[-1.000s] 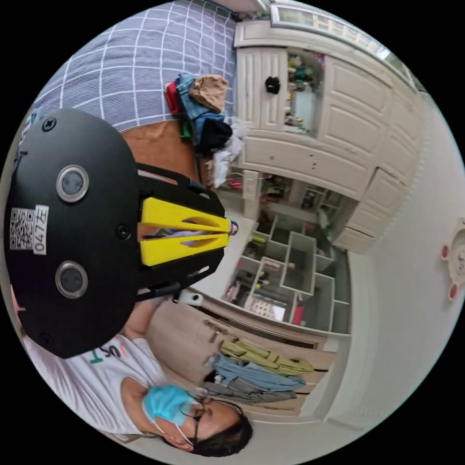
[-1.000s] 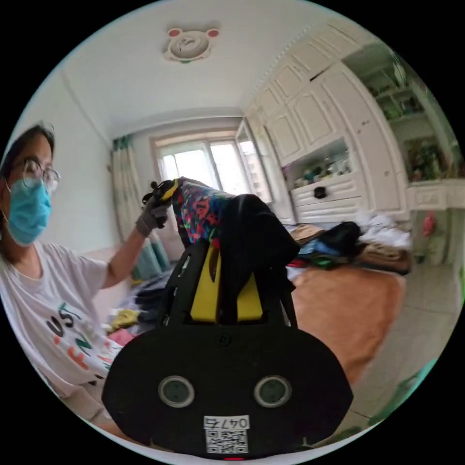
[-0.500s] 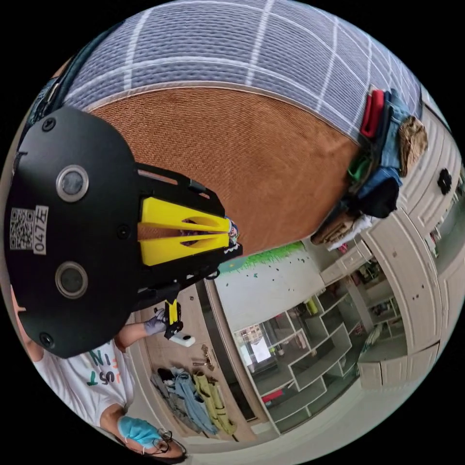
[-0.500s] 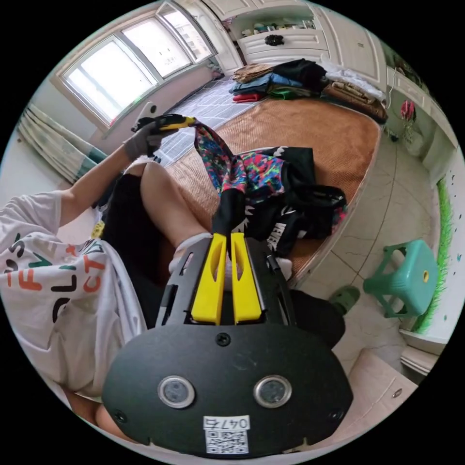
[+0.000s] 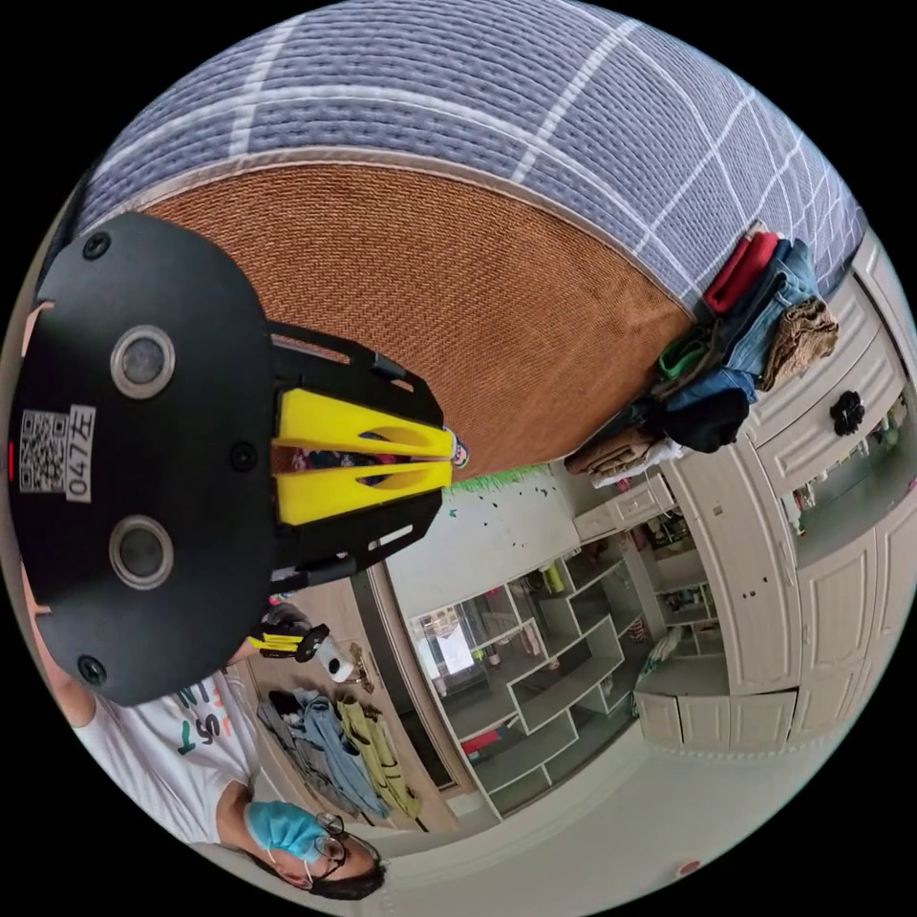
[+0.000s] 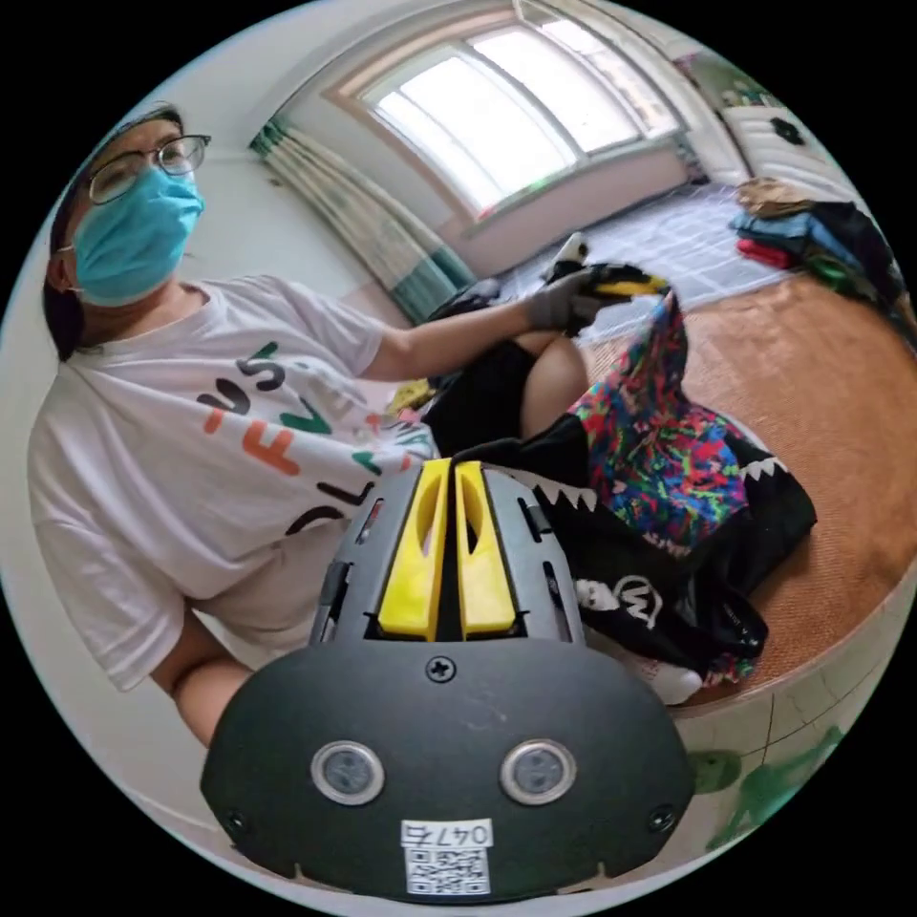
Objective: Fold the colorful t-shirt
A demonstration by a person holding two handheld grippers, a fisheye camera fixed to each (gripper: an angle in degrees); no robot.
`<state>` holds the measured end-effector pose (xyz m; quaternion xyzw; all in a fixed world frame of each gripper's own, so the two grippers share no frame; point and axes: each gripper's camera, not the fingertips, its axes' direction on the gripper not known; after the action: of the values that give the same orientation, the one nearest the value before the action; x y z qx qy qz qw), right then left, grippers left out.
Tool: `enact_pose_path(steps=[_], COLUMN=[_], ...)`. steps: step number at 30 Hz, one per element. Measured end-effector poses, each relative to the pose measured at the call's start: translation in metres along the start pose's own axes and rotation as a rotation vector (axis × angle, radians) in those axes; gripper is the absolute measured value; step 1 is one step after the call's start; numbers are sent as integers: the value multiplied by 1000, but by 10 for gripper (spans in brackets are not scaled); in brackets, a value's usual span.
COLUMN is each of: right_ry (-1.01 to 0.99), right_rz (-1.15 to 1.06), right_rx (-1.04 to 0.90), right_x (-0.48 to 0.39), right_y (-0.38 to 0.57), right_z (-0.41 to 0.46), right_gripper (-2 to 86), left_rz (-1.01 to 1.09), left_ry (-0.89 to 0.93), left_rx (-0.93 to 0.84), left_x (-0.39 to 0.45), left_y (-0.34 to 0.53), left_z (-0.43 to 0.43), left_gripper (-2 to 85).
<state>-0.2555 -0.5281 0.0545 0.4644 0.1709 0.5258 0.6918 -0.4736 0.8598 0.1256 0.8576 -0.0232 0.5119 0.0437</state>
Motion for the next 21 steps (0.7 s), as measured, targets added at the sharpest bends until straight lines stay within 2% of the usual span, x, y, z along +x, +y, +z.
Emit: enact_pose_path(steps=[3, 5, 9, 12, 14, 15, 17, 19, 21], right_ry=[20, 91, 419, 626, 685, 695, 699, 689, 678], right_rz=[-44, 4, 328, 448, 475, 497, 523, 563, 564], right_rx=[-104, -44, 179, 169, 118, 74, 23, -33, -67], right_x=[-2, 7, 55, 86, 106, 123, 148, 183, 202], right_y=[4, 11, 36, 36, 26, 19, 11, 7, 7], right_z=[11, -3, -56, -70, -68, -63, -54, -40, -32], right_gripper=[55, 52, 38, 39, 46, 51, 58, 58, 11], left_rz=[-46, -92, -60, 26, -13, -28, -36, -25, -4], left_ry=[-79, -182, -381, -506, -619, -614, -476, -211, -165], left_rx=[-6, 8, 88, 47, -27, -51, -82, -250, -311], left_x=[-1, 0, 40, 91, 109, 116, 119, 116, 131], left_y=[7, 13, 26, 23, 19, 19, 16, 6, 6], left_z=[19, 23, 24, 42, 55, 59, 62, 76, 82], left_gripper=[22, 47, 66, 68, 50, 34, 18, 31, 43])
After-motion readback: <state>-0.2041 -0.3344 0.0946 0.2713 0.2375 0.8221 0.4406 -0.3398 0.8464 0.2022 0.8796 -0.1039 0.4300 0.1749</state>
